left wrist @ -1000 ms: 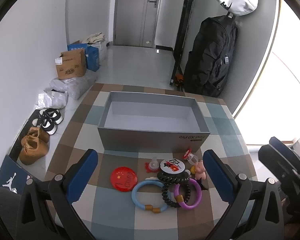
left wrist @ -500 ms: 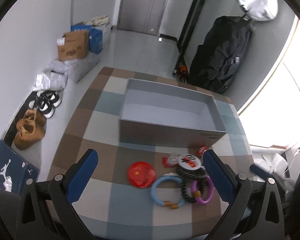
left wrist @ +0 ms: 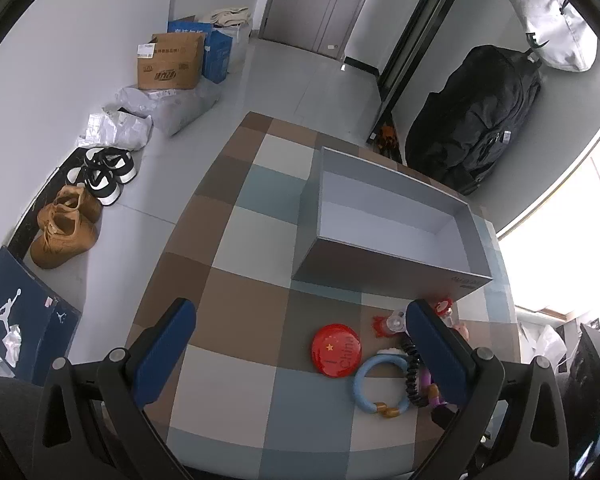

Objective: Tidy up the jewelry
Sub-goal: 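Grasp the purple ring with the right tool while the left tool moves toward the red disc, then grasp the red 'China' disc with the left tool while the right tool holds the purple ring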

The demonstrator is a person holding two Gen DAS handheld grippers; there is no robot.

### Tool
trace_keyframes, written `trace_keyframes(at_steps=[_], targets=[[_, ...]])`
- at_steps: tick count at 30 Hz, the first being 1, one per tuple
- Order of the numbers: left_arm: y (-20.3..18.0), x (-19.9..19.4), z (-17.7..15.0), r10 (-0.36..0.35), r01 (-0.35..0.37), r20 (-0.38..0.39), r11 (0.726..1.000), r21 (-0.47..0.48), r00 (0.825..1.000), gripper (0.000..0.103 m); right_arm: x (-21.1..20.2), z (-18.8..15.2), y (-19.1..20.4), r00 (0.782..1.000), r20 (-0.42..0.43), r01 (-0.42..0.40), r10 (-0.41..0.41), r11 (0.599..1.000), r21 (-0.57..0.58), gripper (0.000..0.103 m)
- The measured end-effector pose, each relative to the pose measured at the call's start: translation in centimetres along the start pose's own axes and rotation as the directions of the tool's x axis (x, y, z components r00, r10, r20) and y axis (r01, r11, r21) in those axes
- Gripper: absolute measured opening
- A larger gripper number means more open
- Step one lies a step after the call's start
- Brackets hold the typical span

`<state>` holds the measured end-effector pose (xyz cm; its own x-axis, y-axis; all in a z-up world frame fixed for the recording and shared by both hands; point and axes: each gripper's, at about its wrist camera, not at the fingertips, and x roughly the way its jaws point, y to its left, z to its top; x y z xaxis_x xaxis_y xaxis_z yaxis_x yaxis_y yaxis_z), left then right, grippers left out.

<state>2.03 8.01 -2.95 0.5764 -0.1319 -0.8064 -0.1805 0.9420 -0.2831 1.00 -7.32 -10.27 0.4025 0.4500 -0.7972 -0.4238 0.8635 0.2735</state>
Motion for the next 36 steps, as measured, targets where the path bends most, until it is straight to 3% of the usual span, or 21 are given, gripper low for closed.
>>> trace_keyframes(at_steps=[4, 7, 15, 22, 28, 30, 36], targets=[[0.4, 0.2, 0.0, 0.0, 0.0, -0.016, 1.0, -0.005, 1.0, 0.102, 0.6, 0.2, 0.7, 0.999, 0.006, 0.043, -0.042, 0.998, -0.043, 0.074], [0.8, 0.3, 0.1, 0.003, -0.004, -0.025, 1.0, -0.015, 1.0, 0.102, 0.7, 0.2, 1.0, 0.998, 0.011, 0.063, -0.062, 0.996, -0.063, 0.056], [1.3, 0.7, -0.2, 0.044, -0.044, -0.05, 0.999, -0.012, 0.998, 0.102, -0.4, 0.5, -0.5, 0.999, 0.04, 0.011, -0.011, 1.0, 0.004, 0.051], [1.2, 1.2, -1.0, 0.094, -0.09, -0.075, 0.994, 0.056, 0.993, 0.102, -1.3, 0.6, -1.0, 0.998, 0.057, -0.016, 0.014, 0.999, 0.033, 0.05], [0.3, 2.6, -2.2, 0.151, -0.13, -0.141, 0.98, 0.15, 0.978, 0.102, -2.1, 0.6, -1.7, 0.996, 0.087, -0.042, 0.037, 0.997, 0.064, 0.05], [0.1, 3.1, -2.6, 0.182, -0.152, -0.161, 0.971, 0.183, 0.97, 0.09, -2.4, 0.6, -1.8, 0.995, 0.093, -0.049, 0.042, 0.997, 0.068, 0.05], [-0.8, 3.5, -3.1, 0.238, -0.189, -0.159, 0.943, 0.272, 0.958, 0.089, -3.1, 0.6, -2.2, 0.991, 0.122, -0.07, 0.06, 0.995, 0.077, 0.05]])
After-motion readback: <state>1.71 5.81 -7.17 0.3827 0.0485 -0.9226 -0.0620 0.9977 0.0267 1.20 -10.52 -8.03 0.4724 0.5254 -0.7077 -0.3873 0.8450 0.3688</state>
